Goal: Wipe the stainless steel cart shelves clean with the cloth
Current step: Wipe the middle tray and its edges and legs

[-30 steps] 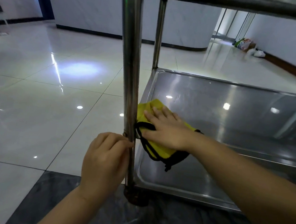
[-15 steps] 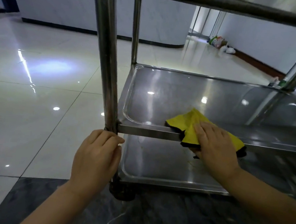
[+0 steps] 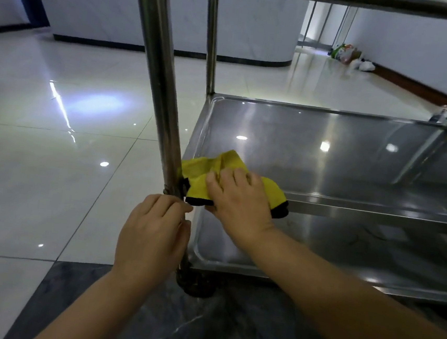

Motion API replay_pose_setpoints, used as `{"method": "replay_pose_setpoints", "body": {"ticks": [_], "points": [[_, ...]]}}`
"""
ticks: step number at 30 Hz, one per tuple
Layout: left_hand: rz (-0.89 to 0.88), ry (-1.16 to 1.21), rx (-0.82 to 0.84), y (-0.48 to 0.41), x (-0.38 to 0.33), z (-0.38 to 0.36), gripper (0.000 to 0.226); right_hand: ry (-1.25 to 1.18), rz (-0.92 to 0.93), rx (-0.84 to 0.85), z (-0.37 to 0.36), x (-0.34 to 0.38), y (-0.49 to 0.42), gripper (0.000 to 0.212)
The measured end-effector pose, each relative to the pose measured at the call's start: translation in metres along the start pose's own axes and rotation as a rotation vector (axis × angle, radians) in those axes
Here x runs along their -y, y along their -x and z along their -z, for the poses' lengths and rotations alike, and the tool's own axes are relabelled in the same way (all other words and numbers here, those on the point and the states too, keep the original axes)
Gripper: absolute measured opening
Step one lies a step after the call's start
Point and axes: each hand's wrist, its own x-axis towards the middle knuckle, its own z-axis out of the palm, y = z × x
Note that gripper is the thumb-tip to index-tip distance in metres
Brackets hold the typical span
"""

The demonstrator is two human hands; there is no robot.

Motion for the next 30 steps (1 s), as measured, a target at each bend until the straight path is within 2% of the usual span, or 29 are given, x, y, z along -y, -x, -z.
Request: {"method": "replay_pose_setpoints", "body": {"ticks": [5,9,12,19,22,26,30], "points": [[-0.058,0.048,0.037,-0.020,-0.035,-0.008,0.026,-0.005,0.078,-0.084,-0.006,-0.054,0.037,0.055],[-0.106,0.121,0.051,-0.036,-0.074,-0.027,0.024,0.051,0.078,-0.055,-0.001,-0.129,0.090,0.052],[-0.136,0.122,0.090,-0.045,-0.102,-0.044,0.029,0.095,0.012,-0.031,0.005,-0.193,0.136,0.053],[-0.193,0.139,0.082,-0.067,-0.152,-0.074,0.034,0.233,-0.219,0.019,0.020,-0.315,0.223,0.071],[-0.188,0.118,0.110,-0.071,-0.168,-0.081,0.041,0.199,-0.326,-0.006,0.019,-0.323,0.233,0.074],[-0.128,0.138,0.098,-0.073,-0.179,-0.090,0.040,0.175,-0.472,-0.050,0.016,-0.292,0.219,0.050],[-0.030,0.201,0.029,-0.071,-0.180,-0.098,0.037,0.134,-0.443,0.007,0.013,-0.245,0.189,0.053]]}}
